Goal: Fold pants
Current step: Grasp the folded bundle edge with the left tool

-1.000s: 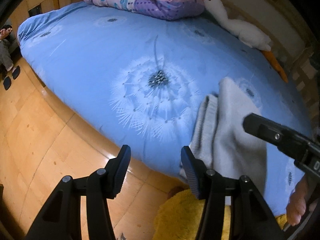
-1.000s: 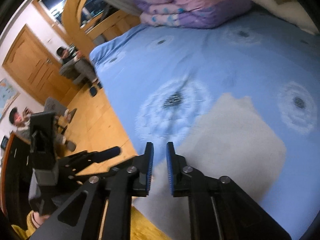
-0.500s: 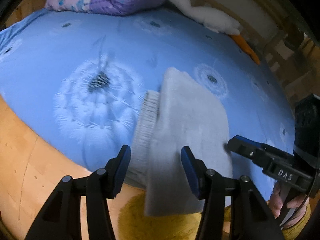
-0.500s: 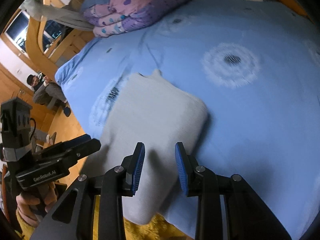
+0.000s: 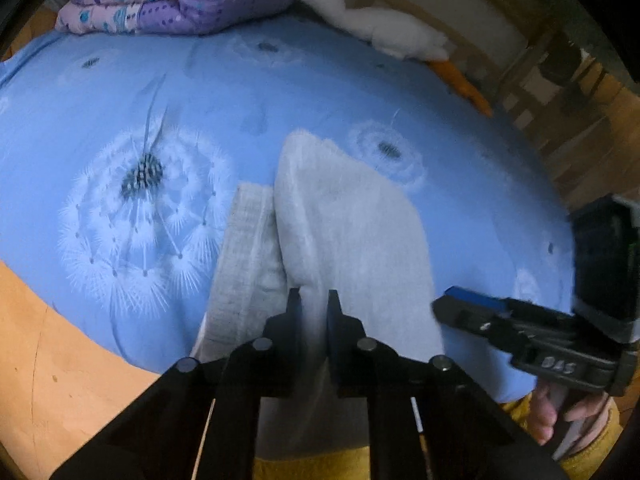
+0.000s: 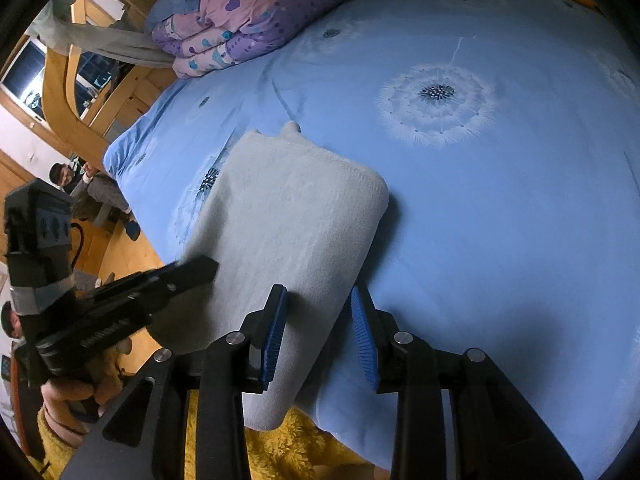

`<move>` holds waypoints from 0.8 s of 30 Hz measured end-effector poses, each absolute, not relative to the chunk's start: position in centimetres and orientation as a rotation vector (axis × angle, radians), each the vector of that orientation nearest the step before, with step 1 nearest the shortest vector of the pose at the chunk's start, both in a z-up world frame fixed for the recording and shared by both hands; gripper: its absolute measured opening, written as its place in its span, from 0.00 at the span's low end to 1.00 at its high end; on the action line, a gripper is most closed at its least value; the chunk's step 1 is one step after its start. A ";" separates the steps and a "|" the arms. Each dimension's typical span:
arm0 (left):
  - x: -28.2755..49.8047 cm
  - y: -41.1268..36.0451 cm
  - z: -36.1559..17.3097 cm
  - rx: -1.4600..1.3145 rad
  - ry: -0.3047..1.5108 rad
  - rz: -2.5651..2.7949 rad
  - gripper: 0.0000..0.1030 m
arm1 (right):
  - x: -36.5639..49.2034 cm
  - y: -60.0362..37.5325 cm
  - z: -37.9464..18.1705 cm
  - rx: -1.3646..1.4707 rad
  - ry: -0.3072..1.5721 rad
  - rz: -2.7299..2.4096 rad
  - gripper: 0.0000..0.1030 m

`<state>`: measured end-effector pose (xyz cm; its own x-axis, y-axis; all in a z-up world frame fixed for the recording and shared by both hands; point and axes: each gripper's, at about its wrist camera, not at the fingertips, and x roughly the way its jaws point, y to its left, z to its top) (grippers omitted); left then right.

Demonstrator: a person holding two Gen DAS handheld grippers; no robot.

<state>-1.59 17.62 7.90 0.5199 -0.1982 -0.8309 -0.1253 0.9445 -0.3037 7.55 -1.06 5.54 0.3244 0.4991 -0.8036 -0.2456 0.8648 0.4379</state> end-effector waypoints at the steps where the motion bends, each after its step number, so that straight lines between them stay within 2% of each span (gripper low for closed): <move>1: -1.6 17.8 8.5 -0.344 1.009 -0.045 0.10 | 7.5 -1.1 5.6 0.255 1.141 0.495 0.32; 6: -1.1 18.9 10.2 -0.323 0.973 -0.024 0.10 | 7.5 -0.5 5.7 0.250 1.136 0.508 0.32; 12: -0.7 21.7 8.4 -0.347 1.022 0.032 0.11 | 7.5 0.5 5.4 0.225 1.148 0.521 0.33; 13: -0.7 21.9 8.0 -0.354 1.032 0.035 0.15 | 7.5 0.6 5.3 0.222 1.152 0.519 0.34; 15: -0.7 22.5 7.2 -0.366 1.056 0.060 0.27 | 7.8 0.8 4.8 0.228 1.169 0.505 0.46; 18: -0.6 23.0 6.6 -0.382 1.070 0.057 0.40 | 8.1 0.9 4.1 0.267 1.183 0.501 0.51; 21: -0.4 23.2 6.1 -0.389 1.084 0.050 0.46 | 8.5 1.0 3.7 0.290 1.190 0.500 0.52; 24: 0.1 23.3 5.1 -0.425 1.108 0.006 0.48 | 8.9 1.3 3.2 0.322 1.199 0.507 0.54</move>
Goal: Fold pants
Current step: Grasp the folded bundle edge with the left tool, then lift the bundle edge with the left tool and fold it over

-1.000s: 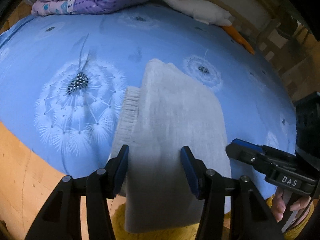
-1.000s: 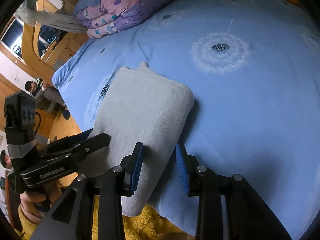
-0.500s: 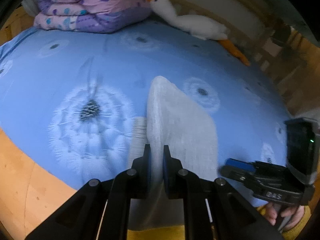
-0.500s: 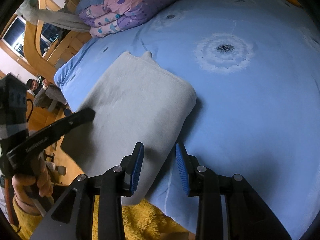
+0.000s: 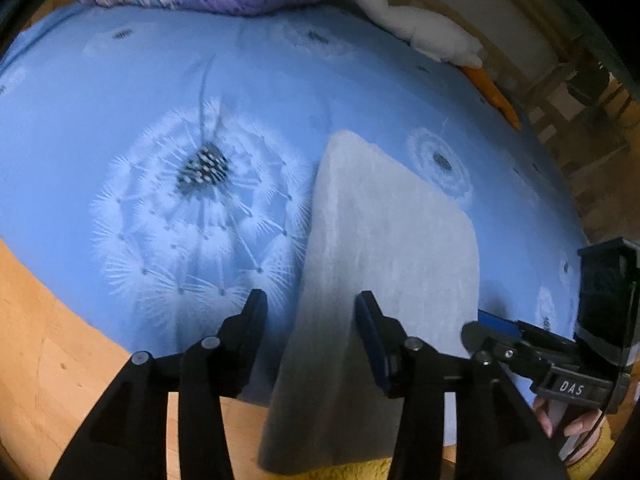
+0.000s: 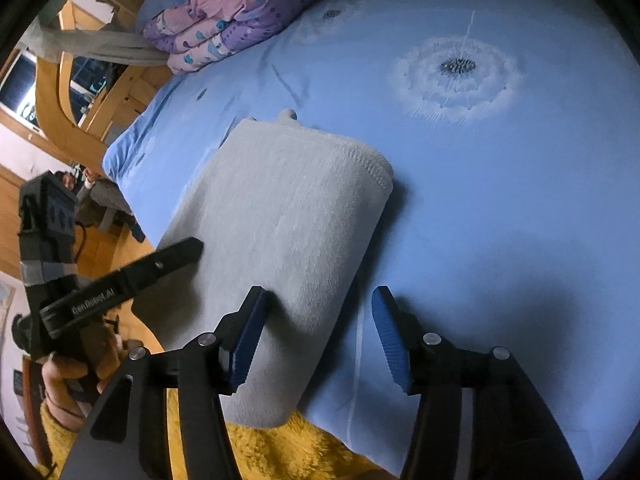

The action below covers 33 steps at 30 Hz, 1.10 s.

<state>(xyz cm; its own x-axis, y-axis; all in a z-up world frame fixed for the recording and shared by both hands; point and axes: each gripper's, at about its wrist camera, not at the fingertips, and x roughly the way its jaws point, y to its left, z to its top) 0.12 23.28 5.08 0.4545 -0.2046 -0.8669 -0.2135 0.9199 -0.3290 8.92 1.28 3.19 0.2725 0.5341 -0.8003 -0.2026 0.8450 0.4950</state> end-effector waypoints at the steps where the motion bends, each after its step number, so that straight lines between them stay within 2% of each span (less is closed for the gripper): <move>1: 0.1 23.3 4.8 -0.438 1.111 -0.009 0.49 | 9.2 1.4 2.8 0.338 1.206 0.514 0.54; 6: 0.7 23.7 2.9 -0.550 1.114 -0.079 0.49 | 10.2 2.2 0.5 0.428 1.263 0.561 0.59; 13: 0.0 24.5 2.4 -0.632 1.081 -0.099 0.49 | 10.9 4.0 0.3 0.436 1.236 0.563 0.61; 16: -0.3 24.4 2.8 -0.620 1.074 -0.092 0.47 | 10.6 3.9 0.6 0.422 1.215 0.569 0.47; 18: -0.6 24.2 3.2 -0.613 1.062 -0.093 0.37 | 10.4 3.4 0.9 0.449 1.195 0.574 0.34; 20: -1.0 24.0 4.0 -0.607 1.047 -0.101 0.35 | 10.1 3.0 1.4 0.470 1.180 0.585 0.29; 24: -1.6 23.5 4.7 -0.625 1.042 -0.111 0.33 | 9.4 2.9 3.3 0.441 1.130 0.602 0.26; 33: -2.6 19.9 7.7 -0.660 0.970 -0.172 0.33 | 8.0 -0.6 7.5 0.421 1.057 0.624 0.25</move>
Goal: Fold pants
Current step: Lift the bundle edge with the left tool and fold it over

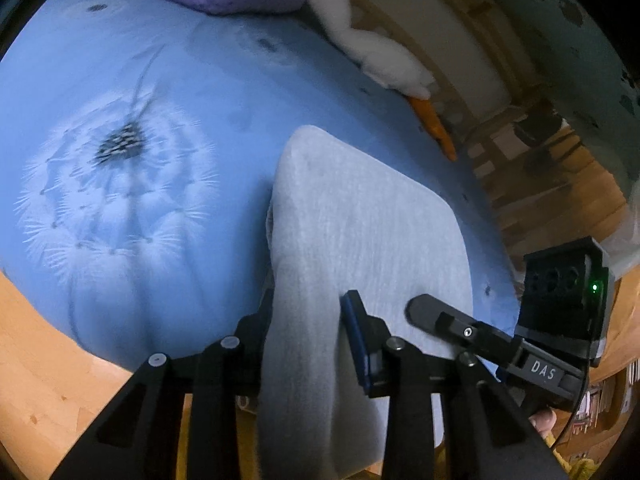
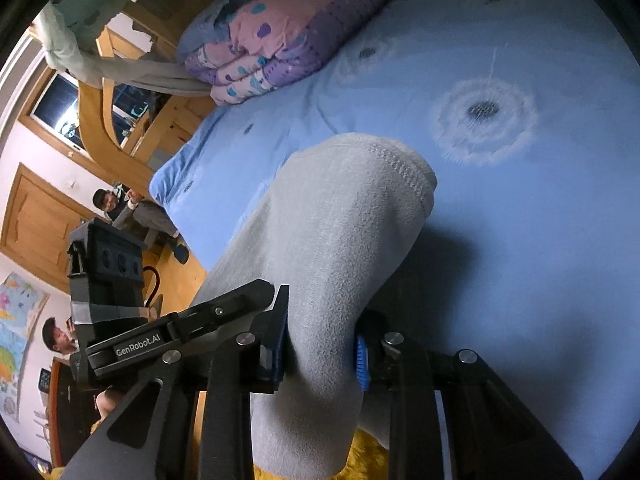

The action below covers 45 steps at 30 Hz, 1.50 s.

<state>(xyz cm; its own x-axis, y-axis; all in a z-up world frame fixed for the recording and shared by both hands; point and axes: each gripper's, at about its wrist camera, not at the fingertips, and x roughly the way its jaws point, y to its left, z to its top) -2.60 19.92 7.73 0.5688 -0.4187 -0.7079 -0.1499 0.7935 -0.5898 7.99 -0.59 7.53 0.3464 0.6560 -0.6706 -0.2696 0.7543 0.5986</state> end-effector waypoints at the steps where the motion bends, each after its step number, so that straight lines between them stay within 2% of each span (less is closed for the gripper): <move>1: -2.4 19.3 8.1 -0.657 0.966 -0.182 0.33 | 7.8 -1.3 8.0 0.421 1.048 0.620 0.25; 13: 1.3 10.4 10.9 -0.645 0.937 -0.296 0.33 | 7.3 -10.5 11.9 0.429 0.963 0.566 0.25; 22: 5.4 3.8 10.2 -0.598 0.975 -0.338 0.32 | 8.2 -17.3 12.2 0.357 0.938 0.520 0.25; 29: 9.5 -1.2 7.8 -0.531 1.023 -0.360 0.32 | 9.9 -21.3 10.4 0.297 0.950 0.459 0.25; 37: 13.2 -5.4 3.0 -0.425 1.113 -0.371 0.33 | 12.7 -25.0 5.8 0.258 1.021 0.336 0.25; 40: 13.6 -6.3 2.3 -0.371 1.110 -0.374 0.37 | 13.1 -26.2 4.0 0.283 1.044 0.306 0.27; 43: 13.8 -6.7 2.1 -0.320 1.109 -0.367 0.46 | 13.1 -27.3 2.6 0.322 1.052 0.288 0.31; 45: 14.0 -6.8 2.2 -0.314 1.116 -0.367 0.47 | 13.1 -27.6 1.9 0.338 1.054 0.270 0.38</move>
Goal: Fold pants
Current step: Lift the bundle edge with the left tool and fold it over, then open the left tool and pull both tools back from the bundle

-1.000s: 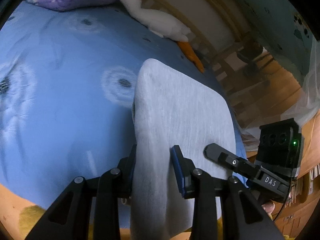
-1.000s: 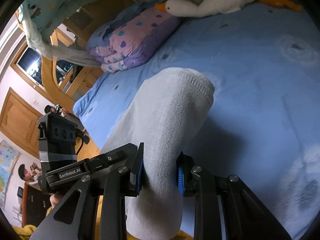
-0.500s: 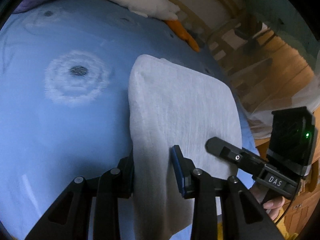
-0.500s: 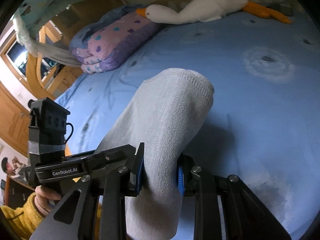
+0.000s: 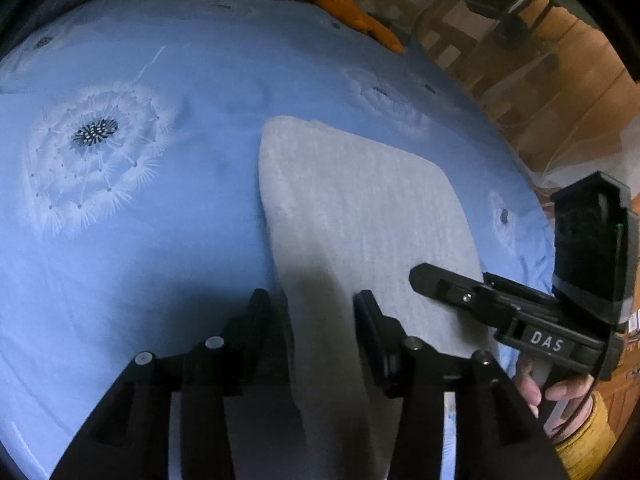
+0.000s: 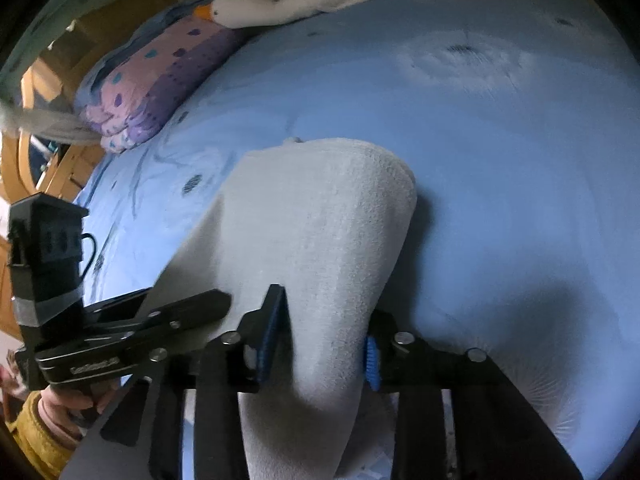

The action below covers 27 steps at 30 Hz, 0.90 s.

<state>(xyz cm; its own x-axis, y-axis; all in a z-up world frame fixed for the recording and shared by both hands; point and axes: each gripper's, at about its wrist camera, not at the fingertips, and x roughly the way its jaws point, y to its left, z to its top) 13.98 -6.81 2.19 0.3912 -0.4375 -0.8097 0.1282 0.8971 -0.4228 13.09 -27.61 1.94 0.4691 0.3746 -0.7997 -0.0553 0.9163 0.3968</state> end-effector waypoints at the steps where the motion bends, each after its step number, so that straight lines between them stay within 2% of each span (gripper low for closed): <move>1: 14.0 -6.8 2.4 -0.312 1.122 -0.364 0.47 | 13.1 -27.8 1.8 0.342 1.053 0.260 0.40; 2: 13.9 -6.8 2.6 -0.305 1.127 -0.358 0.47 | 13.0 -27.9 1.8 0.343 1.051 0.254 0.43; 11: 10.1 -5.8 5.0 -0.136 1.101 -0.294 0.47 | 8.7 -28.2 5.0 0.290 1.016 0.151 0.43; 19: 10.2 -6.1 3.7 -0.099 1.091 -0.247 0.62 | 6.6 -27.4 3.0 0.279 1.057 0.084 0.45; 21: 10.1 -6.0 3.8 -0.105 1.100 -0.244 0.62 | 6.8 -27.3 2.5 0.266 1.059 0.064 0.52; 27: 8.5 -5.9 5.1 -0.073 1.106 -0.237 0.62 | 5.3 -27.7 3.9 0.299 1.050 0.039 0.53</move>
